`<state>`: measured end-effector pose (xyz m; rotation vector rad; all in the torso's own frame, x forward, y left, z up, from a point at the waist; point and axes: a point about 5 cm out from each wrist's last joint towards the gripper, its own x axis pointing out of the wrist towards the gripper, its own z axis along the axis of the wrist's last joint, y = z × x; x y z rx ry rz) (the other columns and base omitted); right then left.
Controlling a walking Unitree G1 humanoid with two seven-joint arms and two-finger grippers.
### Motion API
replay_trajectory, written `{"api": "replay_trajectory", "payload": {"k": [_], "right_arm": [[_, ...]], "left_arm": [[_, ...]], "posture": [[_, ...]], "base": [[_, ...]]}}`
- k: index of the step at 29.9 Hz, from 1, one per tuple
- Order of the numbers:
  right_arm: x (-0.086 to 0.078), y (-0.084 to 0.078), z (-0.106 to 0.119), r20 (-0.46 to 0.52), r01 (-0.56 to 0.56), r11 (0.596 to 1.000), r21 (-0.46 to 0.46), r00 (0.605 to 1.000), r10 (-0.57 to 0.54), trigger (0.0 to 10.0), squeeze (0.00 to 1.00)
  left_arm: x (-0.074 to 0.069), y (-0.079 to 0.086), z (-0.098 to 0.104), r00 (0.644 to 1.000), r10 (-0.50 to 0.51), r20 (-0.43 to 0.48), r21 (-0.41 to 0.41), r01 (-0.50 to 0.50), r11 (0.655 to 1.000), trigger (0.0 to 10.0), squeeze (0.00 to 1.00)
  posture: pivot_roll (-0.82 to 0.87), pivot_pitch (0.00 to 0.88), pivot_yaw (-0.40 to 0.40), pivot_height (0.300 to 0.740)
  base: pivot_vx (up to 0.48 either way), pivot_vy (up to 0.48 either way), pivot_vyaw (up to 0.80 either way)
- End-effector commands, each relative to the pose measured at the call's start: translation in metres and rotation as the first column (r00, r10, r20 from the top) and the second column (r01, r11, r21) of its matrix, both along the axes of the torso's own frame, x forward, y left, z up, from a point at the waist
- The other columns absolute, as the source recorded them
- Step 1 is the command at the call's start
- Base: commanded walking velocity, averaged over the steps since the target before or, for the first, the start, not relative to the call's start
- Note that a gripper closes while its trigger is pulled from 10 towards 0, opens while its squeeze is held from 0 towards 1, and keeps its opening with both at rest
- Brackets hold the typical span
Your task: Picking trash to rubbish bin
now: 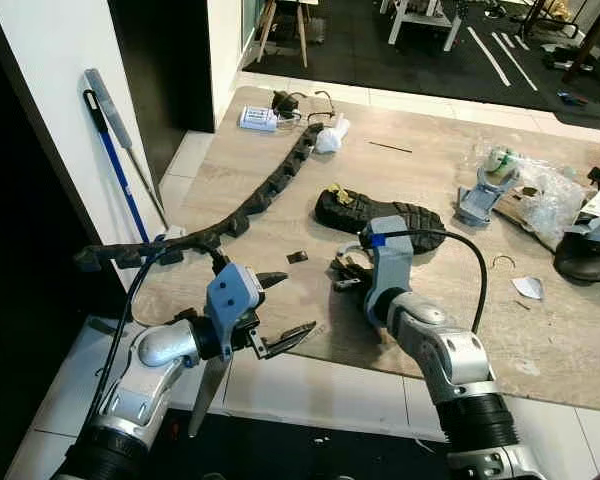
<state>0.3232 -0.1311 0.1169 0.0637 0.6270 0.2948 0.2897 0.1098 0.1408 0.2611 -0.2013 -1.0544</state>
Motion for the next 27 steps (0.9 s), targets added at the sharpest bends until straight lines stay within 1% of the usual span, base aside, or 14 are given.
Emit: {"api": "replay_trajectory", "payload": {"k": [1, 3, 4, 6, 7, 8, 9, 12, 14, 21, 24, 25, 26, 27], "right_arm": [[-0.010, -0.006, -0.022, -0.132, 0.030, 0.999, -0.010, 0.991, -0.031, 0.0, 0.00], [-0.002, 0.000, -0.002, -0.043, 0.017, 0.997, 0.071, 0.999, -0.014, 0.0, 0.00], [-0.002, 0.000, -0.002, -0.043, 0.017, 0.997, 0.071, 0.999, -0.014, 0.0, 0.00], [0.007, 0.008, 0.028, 0.098, -0.026, 0.981, 0.191, 0.995, 0.007, 0.0, 0.00], [0.007, 0.008, 0.028, 0.098, -0.026, 0.981, 0.191, 0.995, 0.007, 0.0, 0.00], [0.010, 0.012, 0.044, 0.159, -0.047, 0.967, 0.250, 0.987, 0.007, 0.0, 0.00], [0.013, 0.013, 0.061, 0.216, -0.061, 0.958, 0.282, 0.976, -0.001, 0.0, 0.00], [0.014, 0.013, 0.071, 0.246, -0.068, 0.953, 0.295, 0.969, -0.007, 0.0, 0.00], [0.015, 0.014, 0.087, 0.275, -0.089, 0.953, 0.289, 0.961, 0.006, 0.0, 0.00], [0.013, 0.020, 0.105, 0.329, -0.132, 0.947, 0.294, 0.944, 0.030, 0.0, 0.00], [0.014, 0.017, 0.121, 0.416, -0.139, 0.944, 0.298, 0.910, 0.003, 0.0, 0.00], [0.014, 0.017, 0.121, 0.416, -0.139, 0.944, 0.298, 0.910, 0.003, 0.0, 0.00], [0.015, 0.015, 0.125, 0.457, -0.134, 0.952, 0.274, 0.890, -0.006, 0.0, 0.00], [0.016, 0.013, 0.130, 0.525, -0.129, 0.959, 0.253, 0.851, -0.024, 1.3, 0.00]], "left_arm": [[-0.004, 0.001, -0.005, 1.000, -0.018, -0.013, 0.028, 0.018, 0.999, 10.0, 0.00], [-0.002, 0.002, -0.003, 1.000, -0.013, -0.012, 0.021, 0.013, 1.000, 10.0, 0.00], [-0.002, 0.002, -0.003, 1.000, -0.013, -0.012, 0.021, 0.013, 1.000, 10.0, 0.00], [-0.002, 0.003, -0.001, 1.000, -0.014, -0.012, 0.020, 0.014, 1.000, 10.0, 0.00], [-0.002, 0.003, -0.001, 1.000, -0.014, -0.012, 0.020, 0.014, 1.000, 10.0, 0.00], [-0.002, 0.004, -0.001, 1.000, -0.016, -0.014, 0.021, 0.016, 1.000, 10.0, 0.00], [-0.002, 0.004, -0.001, 1.000, -0.017, -0.016, 0.021, 0.017, 1.000, 10.0, 0.00], [-0.002, 0.004, -0.001, 1.000, -0.018, -0.017, 0.020, 0.018, 1.000, 10.0, 0.00], [0.000, 0.006, 0.002, 1.000, -0.006, -0.013, 0.002, 0.006, 1.000, 10.0, 0.00], [0.002, 0.012, 0.008, 1.000, 0.021, -0.005, -0.017, -0.021, 1.000, 10.0, 0.00], [0.004, 0.016, 0.011, 0.999, 0.042, -0.003, -0.029, -0.043, 0.999, 10.0, 0.00], [0.004, 0.016, 0.011, 0.999, 0.042, -0.003, -0.029, -0.043, 0.999, 10.0, 0.00], [0.004, 0.017, 0.012, 0.999, 0.050, -0.001, -0.032, -0.050, 0.998, 10.0, 0.00], [0.008, 0.019, 0.013, 0.995, 0.098, 0.001, -0.050, -0.098, 0.994, 10.0, 0.00]], "posture": [[-0.01, 0.177, -0.056, 0.740], [0.00, 0.176, -0.055, 0.740], [0.00, 0.176, -0.055, 0.740], [0.00, 0.176, -0.055, 0.740], [0.00, 0.176, -0.055, 0.740], [0.00, 0.174, -0.051, 0.740], [0.00, 0.174, -0.051, 0.740], [0.00, 0.174, -0.051, 0.740], [0.00, 0.173, -0.051, 0.740], [0.00, 0.172, -0.051, 0.740], [0.00, 0.169, -0.050, 0.740], [0.00, 0.169, -0.050, 0.740], [0.00, 0.164, -0.048, 0.740], [0.00, 0.164, -0.048, 0.740]], "base": [[0.000, 0.000, 0.00], [0.000, 0.000, 0.00], [0.000, 0.000, 0.00], [0.000, 0.000, 0.00], [0.000, 0.000, 0.00], [0.000, 0.000, 0.00], [0.000, 0.000, 0.00], [0.000, 0.000, 0.00], [0.000, 0.000, 0.00], [0.000, 0.000, 0.00], [0.000, 0.000, 0.00], [0.000, 0.000, 0.00], [0.000, 0.000, 0.00], [0.000, 0.000, 0.00]]}}
